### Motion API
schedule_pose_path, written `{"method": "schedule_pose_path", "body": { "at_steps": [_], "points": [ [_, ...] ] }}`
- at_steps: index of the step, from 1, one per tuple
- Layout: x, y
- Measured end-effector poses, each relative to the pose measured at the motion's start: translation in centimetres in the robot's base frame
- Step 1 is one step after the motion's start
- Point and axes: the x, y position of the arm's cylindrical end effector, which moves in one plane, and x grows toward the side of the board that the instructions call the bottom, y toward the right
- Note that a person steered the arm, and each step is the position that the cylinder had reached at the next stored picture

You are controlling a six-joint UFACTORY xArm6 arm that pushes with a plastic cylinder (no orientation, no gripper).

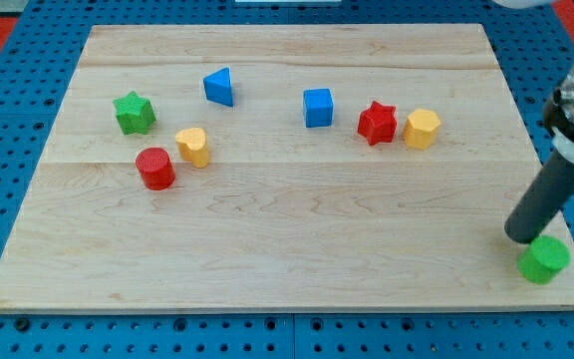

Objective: Push the green star left a bit

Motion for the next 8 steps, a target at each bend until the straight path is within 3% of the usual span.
{"method": "schedule_pose_path", "body": {
  "at_steps": [1,4,7,8],
  "points": [
    [1.0,0.7],
    [-1.5,-1.1],
    [-9.2,-8.0],
    [-12.8,-12.9]
  ]
}}
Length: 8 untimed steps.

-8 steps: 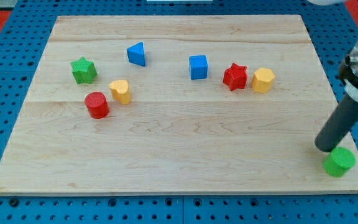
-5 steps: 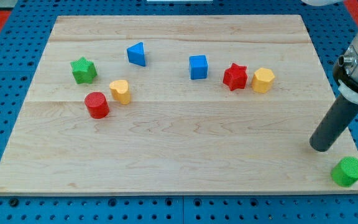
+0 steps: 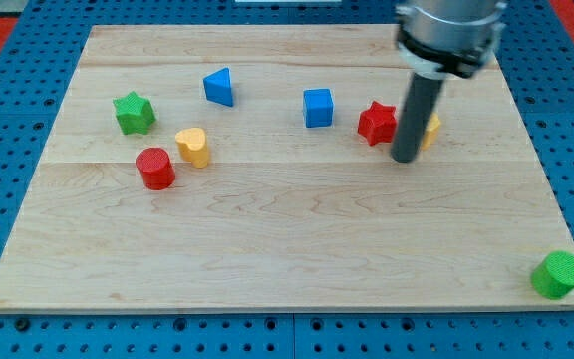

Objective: Push the green star left a bit

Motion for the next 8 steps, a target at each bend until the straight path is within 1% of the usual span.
{"method": "schedule_pose_path", "body": {
  "at_steps": [1,2,4,5,6,7,8],
  "points": [
    [-2.5,-6.7],
    [-3.8,-13.0],
    [-4.3,-25.8],
    [-4.0,-29.7],
    [-2.6,-30.0],
    [-0.1,-30.1],
    [-0.6,-31.8]
  ]
}}
